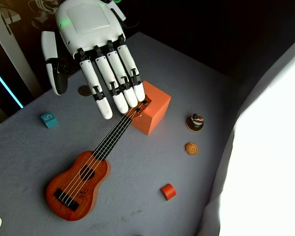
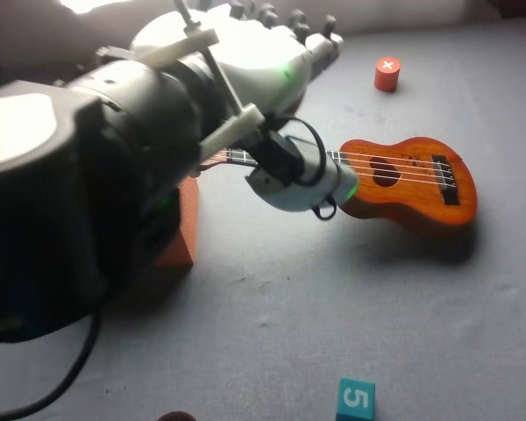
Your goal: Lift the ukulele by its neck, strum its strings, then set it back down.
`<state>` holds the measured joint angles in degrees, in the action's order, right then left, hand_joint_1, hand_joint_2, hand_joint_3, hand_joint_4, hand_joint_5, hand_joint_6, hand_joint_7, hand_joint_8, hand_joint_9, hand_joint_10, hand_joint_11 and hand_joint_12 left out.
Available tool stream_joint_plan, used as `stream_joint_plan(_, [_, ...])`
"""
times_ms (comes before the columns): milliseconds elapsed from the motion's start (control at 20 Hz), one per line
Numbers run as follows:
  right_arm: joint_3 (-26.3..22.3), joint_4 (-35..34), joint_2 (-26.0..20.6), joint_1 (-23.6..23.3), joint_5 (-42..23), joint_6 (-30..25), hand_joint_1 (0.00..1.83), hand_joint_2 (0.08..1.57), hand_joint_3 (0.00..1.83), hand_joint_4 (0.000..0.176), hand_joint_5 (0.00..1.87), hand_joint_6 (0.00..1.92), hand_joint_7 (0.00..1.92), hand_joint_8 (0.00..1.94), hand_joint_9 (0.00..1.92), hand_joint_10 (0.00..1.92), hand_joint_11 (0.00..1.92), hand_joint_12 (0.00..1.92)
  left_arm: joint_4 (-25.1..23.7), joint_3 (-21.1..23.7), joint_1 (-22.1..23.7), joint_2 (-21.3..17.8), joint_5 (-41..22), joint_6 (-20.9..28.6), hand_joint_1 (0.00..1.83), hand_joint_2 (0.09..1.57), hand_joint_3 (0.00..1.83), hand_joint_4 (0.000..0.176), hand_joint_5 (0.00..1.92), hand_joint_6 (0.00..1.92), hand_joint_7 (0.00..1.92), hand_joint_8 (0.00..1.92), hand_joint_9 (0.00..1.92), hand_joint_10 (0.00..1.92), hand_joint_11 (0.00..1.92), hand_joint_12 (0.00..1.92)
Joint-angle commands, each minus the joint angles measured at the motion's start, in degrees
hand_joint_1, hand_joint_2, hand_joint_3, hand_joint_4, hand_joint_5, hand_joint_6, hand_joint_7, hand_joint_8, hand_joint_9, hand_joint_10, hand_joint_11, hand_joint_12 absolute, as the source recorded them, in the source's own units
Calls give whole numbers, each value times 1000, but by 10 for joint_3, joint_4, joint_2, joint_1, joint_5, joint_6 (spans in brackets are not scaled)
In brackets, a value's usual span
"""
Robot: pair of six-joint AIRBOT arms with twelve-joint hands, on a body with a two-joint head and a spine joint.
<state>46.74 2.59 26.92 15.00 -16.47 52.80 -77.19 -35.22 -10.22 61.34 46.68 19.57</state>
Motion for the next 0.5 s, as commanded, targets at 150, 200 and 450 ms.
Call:
stream_joint_plan(150, [-2,-5,-5,-6,-67,1,2,1268,0,0,169,27,209,0,175,72,0,640,-64,-35,-20,39,-2,24,1068,1061,0,54,0,0,0,0,0,0,0,354])
stream_joint_plan(200, [-3,-5,-5,-6,-67,1,0,1270,0,0,164,21,200,2,168,63,0,583,-65,-46,-24,50,-2,25,1094,1034,0,53,0,0,0,0,0,0,0,314])
stream_joint_plan(450, [-5,-5,-5,-6,-64,2,0,1269,0,0,159,10,177,0,173,44,0,517,-73,-97,-45,105,22,36,1200,999,0,58,0,0,0,0,0,0,0,0])
